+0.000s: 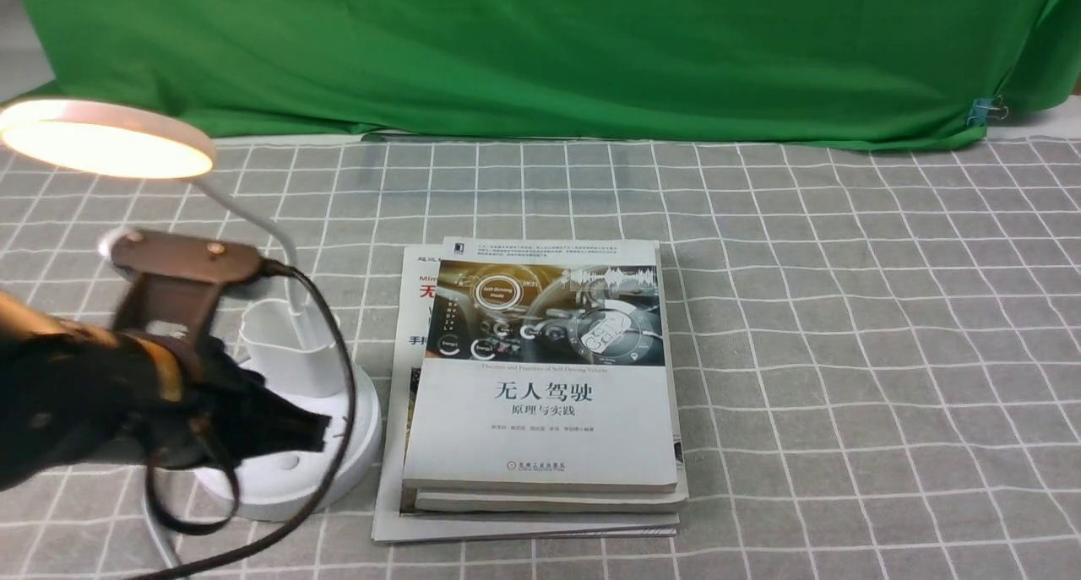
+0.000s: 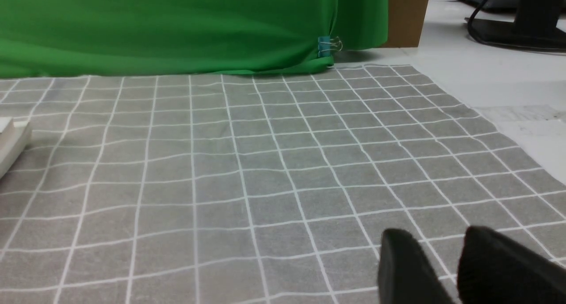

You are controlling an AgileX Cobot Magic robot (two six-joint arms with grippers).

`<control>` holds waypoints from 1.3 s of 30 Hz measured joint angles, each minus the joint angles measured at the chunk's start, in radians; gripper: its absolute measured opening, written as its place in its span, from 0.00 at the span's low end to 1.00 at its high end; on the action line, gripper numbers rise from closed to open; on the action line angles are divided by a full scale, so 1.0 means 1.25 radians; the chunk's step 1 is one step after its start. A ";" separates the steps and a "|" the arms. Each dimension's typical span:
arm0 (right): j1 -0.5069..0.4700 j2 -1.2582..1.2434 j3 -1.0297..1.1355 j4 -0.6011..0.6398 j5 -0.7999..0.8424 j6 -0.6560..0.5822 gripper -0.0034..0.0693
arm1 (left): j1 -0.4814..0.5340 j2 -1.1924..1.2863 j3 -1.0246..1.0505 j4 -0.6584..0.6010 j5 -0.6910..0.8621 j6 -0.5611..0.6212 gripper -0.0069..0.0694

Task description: Turn on the desk lamp on the grey coffee tablecloth with your hand.

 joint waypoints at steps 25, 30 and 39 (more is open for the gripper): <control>0.000 0.000 0.000 0.000 0.000 0.000 0.38 | 0.000 -0.711 0.256 -0.217 -0.188 0.149 0.11; 0.000 0.000 0.000 0.000 0.000 0.000 0.38 | 0.000 -0.712 0.256 -0.217 -0.187 0.149 0.11; 0.000 0.000 0.000 0.000 0.000 0.000 0.38 | 0.030 -0.754 0.323 -0.173 -0.222 0.232 0.11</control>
